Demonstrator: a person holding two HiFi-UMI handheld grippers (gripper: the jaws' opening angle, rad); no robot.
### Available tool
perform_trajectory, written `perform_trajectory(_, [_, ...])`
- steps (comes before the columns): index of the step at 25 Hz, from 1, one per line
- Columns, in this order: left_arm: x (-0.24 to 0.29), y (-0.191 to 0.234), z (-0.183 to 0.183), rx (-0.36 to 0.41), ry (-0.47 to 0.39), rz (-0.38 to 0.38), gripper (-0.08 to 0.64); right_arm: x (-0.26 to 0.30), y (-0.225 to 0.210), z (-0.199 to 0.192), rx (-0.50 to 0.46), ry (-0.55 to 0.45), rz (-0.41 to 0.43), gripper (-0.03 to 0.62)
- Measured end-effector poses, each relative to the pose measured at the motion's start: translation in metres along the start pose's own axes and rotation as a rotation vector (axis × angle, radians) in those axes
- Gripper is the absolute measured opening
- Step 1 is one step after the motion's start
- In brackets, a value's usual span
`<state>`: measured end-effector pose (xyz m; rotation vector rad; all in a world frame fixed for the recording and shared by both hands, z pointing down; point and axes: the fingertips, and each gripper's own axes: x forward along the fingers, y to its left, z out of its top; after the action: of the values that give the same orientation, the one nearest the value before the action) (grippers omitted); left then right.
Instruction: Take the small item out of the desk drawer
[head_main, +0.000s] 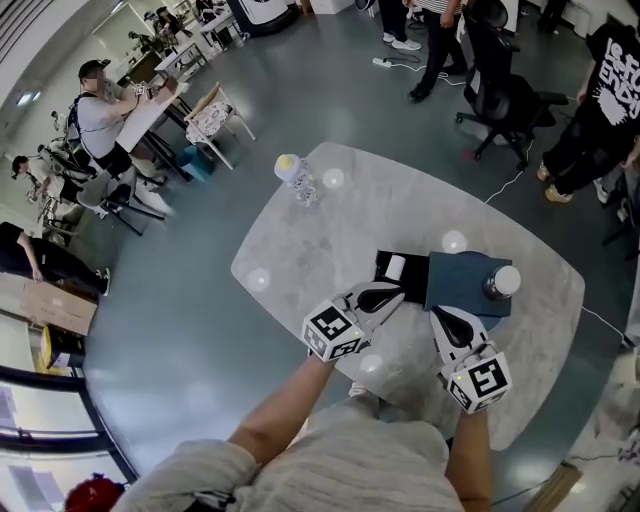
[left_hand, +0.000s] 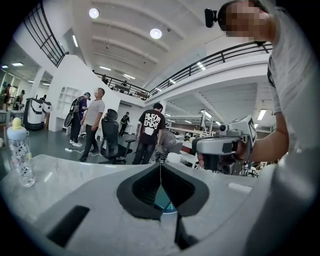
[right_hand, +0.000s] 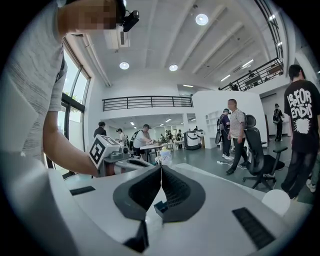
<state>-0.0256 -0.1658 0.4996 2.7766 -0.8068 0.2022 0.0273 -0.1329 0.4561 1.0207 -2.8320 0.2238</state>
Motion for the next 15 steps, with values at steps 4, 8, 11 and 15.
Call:
perform_trajectory(4, [0.009, 0.015, -0.007, -0.007, 0.022, 0.03, 0.017, 0.005, -0.009, -0.008, 0.008, 0.012, 0.011, 0.009])
perform_trajectory(8, [0.018, 0.027, -0.019, -0.015, 0.05, 0.047, 0.017, 0.008, -0.019, -0.014, 0.017, 0.018, 0.013, 0.009])
perform_trajectory(11, [0.023, 0.034, -0.029, -0.015, 0.071, 0.064, 0.017, 0.009, -0.024, -0.021, 0.022, 0.028, 0.019, 0.009])
perform_trajectory(15, [0.029, 0.045, -0.042, -0.017, 0.105, 0.092, 0.017, 0.012, -0.029, -0.028, 0.031, 0.038, 0.027, 0.009])
